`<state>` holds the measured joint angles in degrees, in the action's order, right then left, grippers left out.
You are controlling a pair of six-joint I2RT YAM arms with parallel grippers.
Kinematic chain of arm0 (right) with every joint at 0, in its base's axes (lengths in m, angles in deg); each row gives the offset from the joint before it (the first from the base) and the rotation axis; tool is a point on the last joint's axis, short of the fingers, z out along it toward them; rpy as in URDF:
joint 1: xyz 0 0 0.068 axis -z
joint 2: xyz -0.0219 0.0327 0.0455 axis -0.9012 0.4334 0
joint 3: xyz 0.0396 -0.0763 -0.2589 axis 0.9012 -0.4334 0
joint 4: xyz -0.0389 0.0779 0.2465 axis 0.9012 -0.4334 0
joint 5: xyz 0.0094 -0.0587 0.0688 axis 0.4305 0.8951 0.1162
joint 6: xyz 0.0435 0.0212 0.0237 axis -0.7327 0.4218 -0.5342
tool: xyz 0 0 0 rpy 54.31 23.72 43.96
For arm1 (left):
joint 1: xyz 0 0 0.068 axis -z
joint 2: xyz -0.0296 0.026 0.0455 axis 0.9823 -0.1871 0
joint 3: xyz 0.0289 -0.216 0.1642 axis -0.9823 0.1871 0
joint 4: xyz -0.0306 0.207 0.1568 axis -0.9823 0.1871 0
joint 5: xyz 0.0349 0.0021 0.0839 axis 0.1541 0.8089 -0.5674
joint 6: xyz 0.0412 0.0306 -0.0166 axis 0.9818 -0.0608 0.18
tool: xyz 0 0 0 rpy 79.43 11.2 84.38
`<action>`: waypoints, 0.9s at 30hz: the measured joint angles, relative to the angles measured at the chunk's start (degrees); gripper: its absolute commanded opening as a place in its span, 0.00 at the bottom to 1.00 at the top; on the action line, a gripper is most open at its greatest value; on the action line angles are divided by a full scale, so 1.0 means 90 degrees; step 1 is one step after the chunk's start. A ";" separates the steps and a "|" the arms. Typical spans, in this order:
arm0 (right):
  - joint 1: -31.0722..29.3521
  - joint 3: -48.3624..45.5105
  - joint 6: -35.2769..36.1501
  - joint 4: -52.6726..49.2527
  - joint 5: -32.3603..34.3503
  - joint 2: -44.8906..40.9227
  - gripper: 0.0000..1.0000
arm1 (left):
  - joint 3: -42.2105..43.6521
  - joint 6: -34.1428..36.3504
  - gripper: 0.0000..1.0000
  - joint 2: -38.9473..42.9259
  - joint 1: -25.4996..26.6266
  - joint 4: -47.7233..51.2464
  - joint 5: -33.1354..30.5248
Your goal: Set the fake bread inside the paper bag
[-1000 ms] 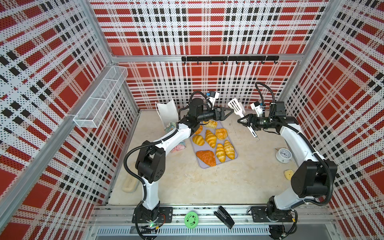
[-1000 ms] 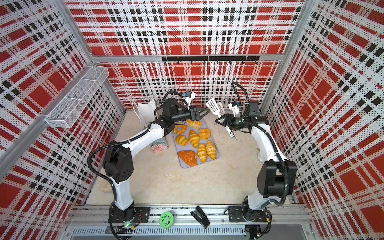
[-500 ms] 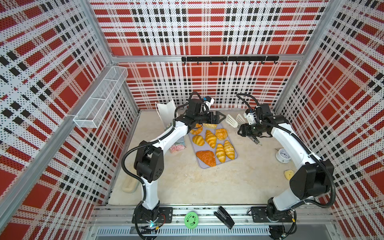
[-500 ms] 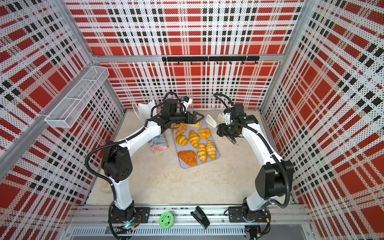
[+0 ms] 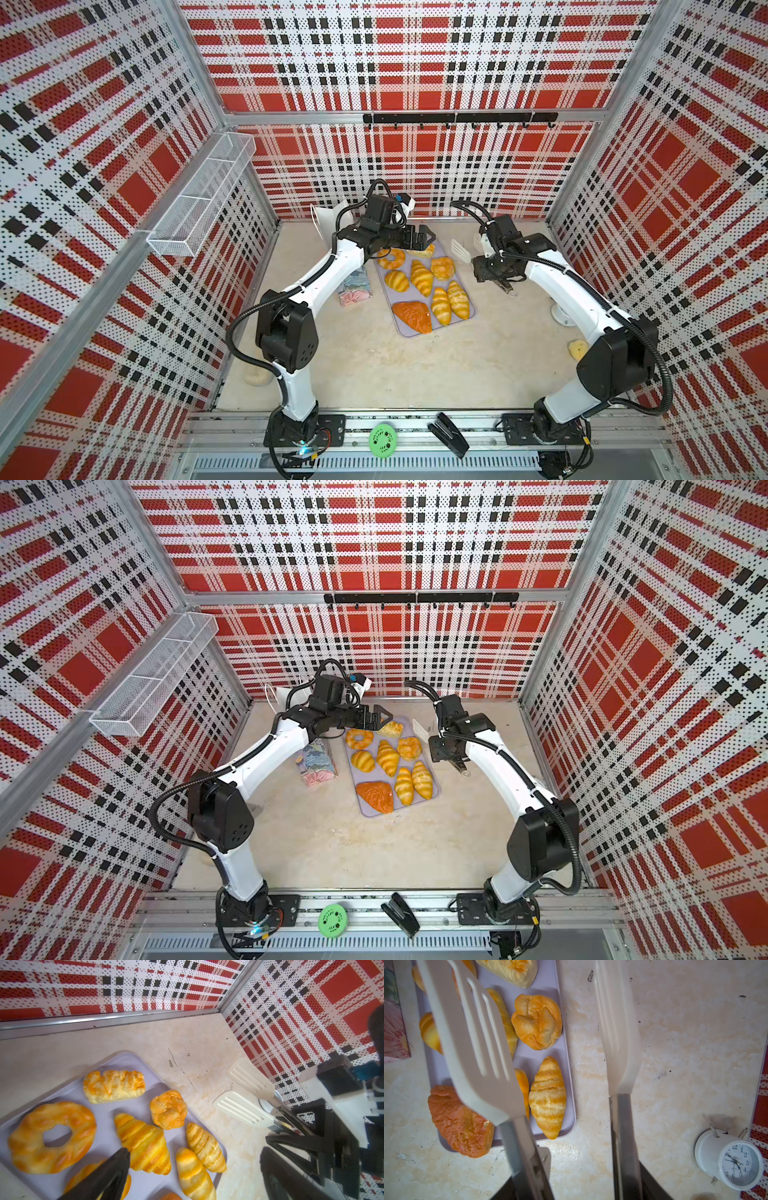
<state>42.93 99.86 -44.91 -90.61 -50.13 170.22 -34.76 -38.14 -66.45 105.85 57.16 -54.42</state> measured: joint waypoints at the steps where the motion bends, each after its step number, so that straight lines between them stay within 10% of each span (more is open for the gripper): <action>1: -0.0032 -0.0051 0.0000 -0.0034 0.0029 0.0000 0.59 | 0.0019 0.0075 0.99 0.0068 -0.0012 0.0036 -0.0075; 27: -0.0920 -0.1331 -0.1032 -0.1270 0.0085 -0.0641 0.57 | 0.1489 0.1112 0.99 0.1931 0.0437 0.0114 -0.1360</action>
<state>34.64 87.88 -54.20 -102.04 -49.37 164.45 -21.37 -28.13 -49.07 109.78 58.18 -66.66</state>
